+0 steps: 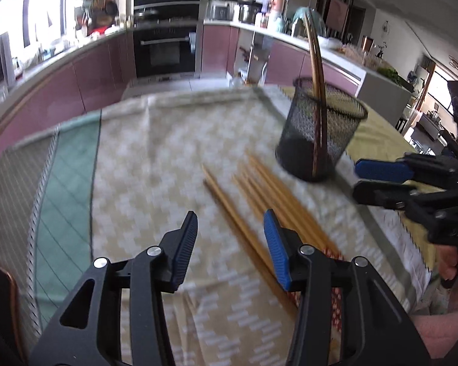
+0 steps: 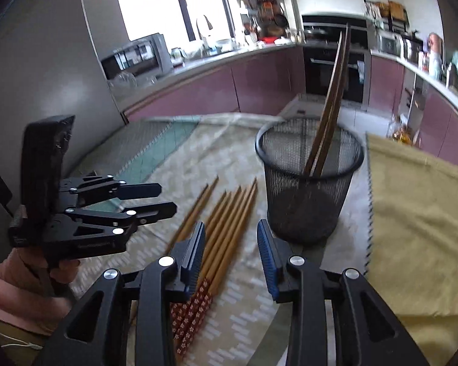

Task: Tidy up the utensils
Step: 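Grasp another chopstick with the right gripper while the left gripper grasps one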

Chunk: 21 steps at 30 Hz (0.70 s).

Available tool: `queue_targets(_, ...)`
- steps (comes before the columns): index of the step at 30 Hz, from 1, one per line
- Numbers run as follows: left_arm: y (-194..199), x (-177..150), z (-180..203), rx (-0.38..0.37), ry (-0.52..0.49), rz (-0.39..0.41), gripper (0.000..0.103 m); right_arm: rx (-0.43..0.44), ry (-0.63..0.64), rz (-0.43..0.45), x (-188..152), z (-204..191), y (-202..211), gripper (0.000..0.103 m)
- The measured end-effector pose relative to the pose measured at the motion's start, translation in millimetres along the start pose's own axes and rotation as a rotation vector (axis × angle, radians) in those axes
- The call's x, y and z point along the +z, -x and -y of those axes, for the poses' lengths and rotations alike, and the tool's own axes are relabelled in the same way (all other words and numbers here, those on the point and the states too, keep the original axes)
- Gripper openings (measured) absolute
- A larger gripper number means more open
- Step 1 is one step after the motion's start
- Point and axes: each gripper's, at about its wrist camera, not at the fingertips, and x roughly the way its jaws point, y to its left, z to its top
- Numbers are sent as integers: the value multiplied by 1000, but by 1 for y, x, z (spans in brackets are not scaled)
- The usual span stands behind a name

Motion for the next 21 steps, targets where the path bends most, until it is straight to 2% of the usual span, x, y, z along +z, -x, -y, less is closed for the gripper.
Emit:
queue_targets(4, -7, -12, -2, -4, 15, -29, 45, -12, -32, -51, -11, 4, -19, 33)
queue_targets(21, -11, -23, 2, -7, 9, -67, 43, -55, -47, -84, -18, -5, -37, 31)
